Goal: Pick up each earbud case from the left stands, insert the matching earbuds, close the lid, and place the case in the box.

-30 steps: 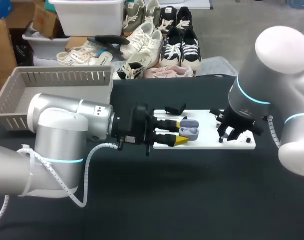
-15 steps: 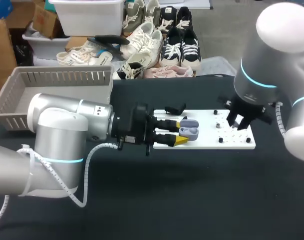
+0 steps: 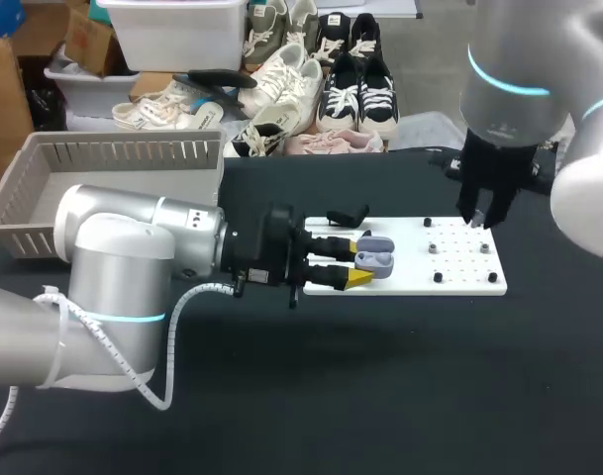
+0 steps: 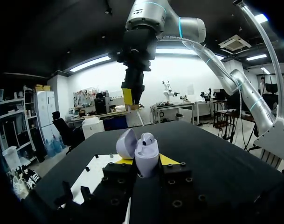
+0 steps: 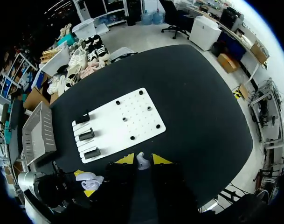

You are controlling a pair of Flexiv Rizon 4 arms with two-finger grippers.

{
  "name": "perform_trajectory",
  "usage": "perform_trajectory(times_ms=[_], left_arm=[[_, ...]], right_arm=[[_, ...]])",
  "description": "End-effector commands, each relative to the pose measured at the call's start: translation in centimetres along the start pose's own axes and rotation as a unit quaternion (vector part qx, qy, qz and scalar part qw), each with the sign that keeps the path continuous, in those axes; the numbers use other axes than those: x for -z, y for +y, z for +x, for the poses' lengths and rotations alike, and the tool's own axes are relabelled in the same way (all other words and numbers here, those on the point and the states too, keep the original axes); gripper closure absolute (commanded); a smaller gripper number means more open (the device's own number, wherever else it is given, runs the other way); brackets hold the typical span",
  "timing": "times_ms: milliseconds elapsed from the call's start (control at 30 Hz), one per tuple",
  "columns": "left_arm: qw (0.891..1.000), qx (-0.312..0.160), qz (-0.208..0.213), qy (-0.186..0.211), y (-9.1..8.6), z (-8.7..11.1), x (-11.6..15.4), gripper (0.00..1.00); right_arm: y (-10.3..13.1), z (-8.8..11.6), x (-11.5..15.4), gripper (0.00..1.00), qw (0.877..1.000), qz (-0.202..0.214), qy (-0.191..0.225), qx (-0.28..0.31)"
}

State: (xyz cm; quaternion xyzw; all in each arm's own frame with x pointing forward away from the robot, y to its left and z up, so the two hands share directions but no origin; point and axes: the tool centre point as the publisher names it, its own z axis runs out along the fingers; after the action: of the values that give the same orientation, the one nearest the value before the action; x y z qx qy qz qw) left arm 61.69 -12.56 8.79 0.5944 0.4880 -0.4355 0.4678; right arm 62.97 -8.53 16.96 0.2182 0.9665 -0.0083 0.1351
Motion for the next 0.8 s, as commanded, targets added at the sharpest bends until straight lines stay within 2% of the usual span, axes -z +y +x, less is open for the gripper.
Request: perform_trajectory(times_ms=[33,267,467,800], left_arm=[[1.000,-0.001,-0.003,0.000,-0.1,0.0,0.0,1.00],[1.000,-0.001,-0.003,0.000,-0.1,0.0,0.0,1.00],[1.000,-0.001,-0.003,0.000,-0.1,0.0,0.0,1.00],[1.000,-0.001,-0.003,0.000,-0.1,0.0,0.0,1.00]], right_arm=[[1.3,0.8,4.9,1.00,1.000,0.010,0.013,0.015],[4.1,4.1,7.3,1.00,0.996,-0.005,0.005,0.084],[5.8,6.9,7.2,1.00,0.992,-0.007,0.014,0.129],[7.8,8.6,6.4,1.00,0.986,-0.043,0.009,0.160]])
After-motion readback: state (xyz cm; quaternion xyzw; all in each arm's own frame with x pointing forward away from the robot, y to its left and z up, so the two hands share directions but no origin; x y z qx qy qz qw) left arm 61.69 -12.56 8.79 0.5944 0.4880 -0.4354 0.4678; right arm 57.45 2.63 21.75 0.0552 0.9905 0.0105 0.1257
